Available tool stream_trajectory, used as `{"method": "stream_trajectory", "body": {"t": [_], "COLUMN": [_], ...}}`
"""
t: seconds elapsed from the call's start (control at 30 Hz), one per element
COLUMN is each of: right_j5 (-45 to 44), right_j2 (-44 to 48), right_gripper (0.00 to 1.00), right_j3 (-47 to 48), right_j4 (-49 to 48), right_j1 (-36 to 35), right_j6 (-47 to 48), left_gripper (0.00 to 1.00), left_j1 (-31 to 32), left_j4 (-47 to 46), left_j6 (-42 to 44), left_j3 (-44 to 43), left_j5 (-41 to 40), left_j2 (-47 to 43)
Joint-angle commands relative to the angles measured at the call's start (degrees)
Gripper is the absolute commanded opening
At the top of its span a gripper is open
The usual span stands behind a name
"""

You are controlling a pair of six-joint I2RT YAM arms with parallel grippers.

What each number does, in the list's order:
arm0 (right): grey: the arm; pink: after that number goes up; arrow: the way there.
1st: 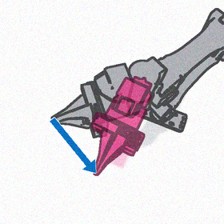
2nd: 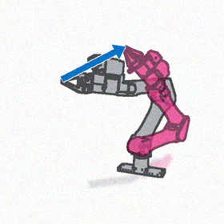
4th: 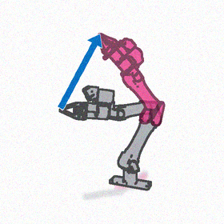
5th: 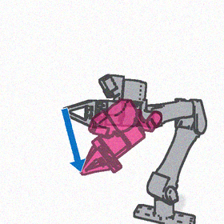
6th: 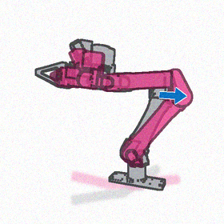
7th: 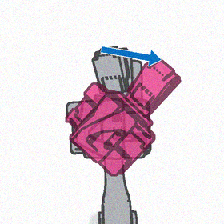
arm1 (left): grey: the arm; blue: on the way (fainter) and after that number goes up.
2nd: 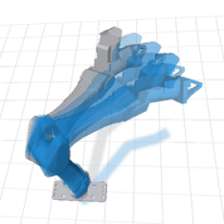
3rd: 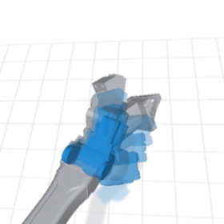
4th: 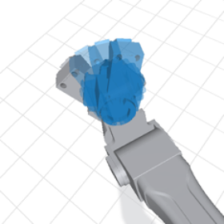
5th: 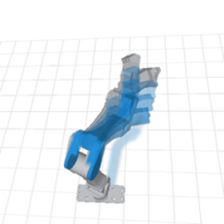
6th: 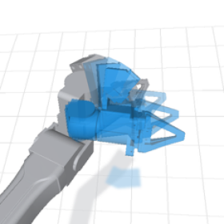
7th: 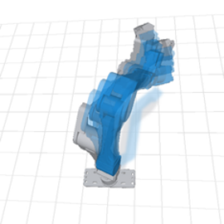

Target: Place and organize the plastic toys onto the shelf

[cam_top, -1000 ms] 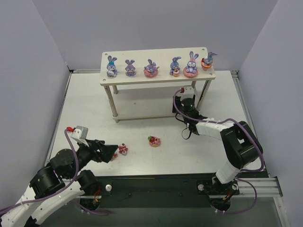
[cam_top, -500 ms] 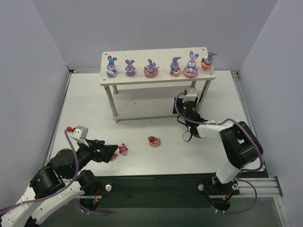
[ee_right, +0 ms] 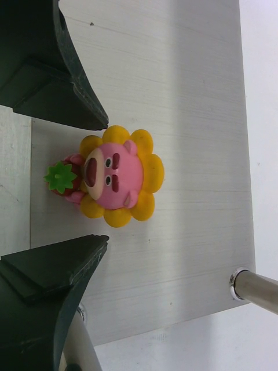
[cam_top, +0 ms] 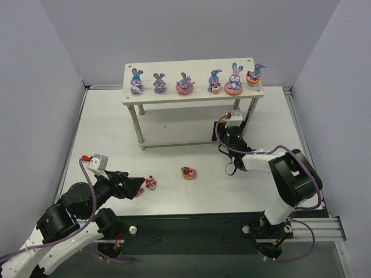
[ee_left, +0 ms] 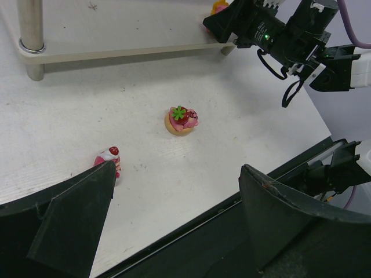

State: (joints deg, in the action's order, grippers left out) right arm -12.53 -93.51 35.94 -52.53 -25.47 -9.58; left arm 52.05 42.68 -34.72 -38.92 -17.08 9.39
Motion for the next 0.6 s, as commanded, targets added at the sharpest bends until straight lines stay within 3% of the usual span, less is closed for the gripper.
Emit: {"method": "stream_trajectory", "body": {"t": [0.0, 0.3, 0.57], "right_j5": [0.84, 1.72, 3.40], "right_j2": [2.98, 10.27, 19.32], "right_gripper": [0.74, 0.85, 0.89], "right_j3": [-0.43, -2.54, -1.84], "right_j4": [-4.24, -1.26, 12.35], "right_j1": [0.34, -0.63, -3.26], "right_j6": [-0.61, 0.26, -1.31], "left_gripper": [0.97, 0.97, 0.97], "left_j1": [-0.02, -0.02, -0.20], "left_j4": [-2.60, -2.60, -2.68], "left_j6": [0.88, 0.88, 0.79], "left_j3": [-0.11, -0.11, -0.11], "left_j5": [0.47, 0.38, 0.38], "left_j2": [-0.07, -0.25, -1.30]}}
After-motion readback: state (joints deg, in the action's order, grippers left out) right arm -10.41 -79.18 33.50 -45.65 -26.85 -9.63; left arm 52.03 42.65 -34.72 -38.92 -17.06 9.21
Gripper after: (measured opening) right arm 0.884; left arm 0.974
